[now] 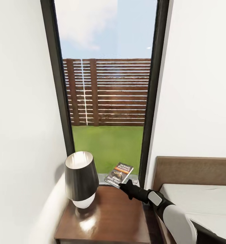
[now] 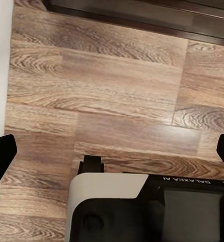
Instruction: In the bedroom, move the book from the bed onto either nightstand, and place the two sandals side by side next to the bed.
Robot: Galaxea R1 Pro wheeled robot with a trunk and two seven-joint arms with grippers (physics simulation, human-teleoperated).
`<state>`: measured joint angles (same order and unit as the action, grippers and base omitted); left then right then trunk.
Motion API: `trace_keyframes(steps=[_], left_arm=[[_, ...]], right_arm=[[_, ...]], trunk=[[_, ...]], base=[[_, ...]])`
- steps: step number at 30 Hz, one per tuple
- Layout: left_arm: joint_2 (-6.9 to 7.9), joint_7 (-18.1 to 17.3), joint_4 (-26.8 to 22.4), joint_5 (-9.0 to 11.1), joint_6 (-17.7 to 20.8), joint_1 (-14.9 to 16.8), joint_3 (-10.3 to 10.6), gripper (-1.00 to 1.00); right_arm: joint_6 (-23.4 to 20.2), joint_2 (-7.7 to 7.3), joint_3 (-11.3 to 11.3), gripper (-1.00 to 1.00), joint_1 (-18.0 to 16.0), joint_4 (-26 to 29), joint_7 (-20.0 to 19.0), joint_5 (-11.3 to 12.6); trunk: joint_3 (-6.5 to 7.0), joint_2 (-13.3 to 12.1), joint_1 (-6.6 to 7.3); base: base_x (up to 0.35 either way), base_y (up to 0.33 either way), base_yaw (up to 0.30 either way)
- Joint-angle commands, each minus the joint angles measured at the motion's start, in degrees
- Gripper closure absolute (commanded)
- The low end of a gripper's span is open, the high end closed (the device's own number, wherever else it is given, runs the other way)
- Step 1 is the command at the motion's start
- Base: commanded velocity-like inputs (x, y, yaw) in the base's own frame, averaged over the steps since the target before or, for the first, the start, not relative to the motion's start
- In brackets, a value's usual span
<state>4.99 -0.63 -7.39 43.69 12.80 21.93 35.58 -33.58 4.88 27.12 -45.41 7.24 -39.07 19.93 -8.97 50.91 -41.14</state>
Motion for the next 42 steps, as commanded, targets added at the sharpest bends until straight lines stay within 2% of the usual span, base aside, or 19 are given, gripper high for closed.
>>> trace_keyframes(steps=[1, 10, 37, 42], left_arm=[[0.06, -0.07, -0.09, 0.21, 0.25, 0.03, 0.20, -1.00], [0.10, 0.00, -0.09, 0.18, 0.21, 0.04, 0.19, -1.00], [0.02, 0.00, -0.22, 0.09, 0.29, 0.16, 0.19, -1.00], [0.02, 0.01, -0.32, 0.08, 1.27, 0.81, 0.19, -1.00]], right_arm=[[-0.48, 0.02, 0.09, 1.00, -0.03, 0.08, 0.42, 0.49], [-0.45, 0.01, 0.00, 1.00, -0.03, 0.06, 1.64, 0.54], [-0.35, -0.11, 0.03, 1.00, 0.39, 0.10, 1.89, 0.43], [-0.35, -0.12, 0.03, 1.00, 0.41, 0.13, 1.85, 0.39]], trunk=[[-0.27, 0.48, -0.23], [-1.89, 4.09, -2.21], [-6.73, 14.92, -8.14], [-7.63, 16.93, -9.24]], base=[[0.000, 0.000, 0.000], [0.000, 0.000, 0.000], [0.000, 0.000, 0.000], [0.000, 0.000, 0.000]])
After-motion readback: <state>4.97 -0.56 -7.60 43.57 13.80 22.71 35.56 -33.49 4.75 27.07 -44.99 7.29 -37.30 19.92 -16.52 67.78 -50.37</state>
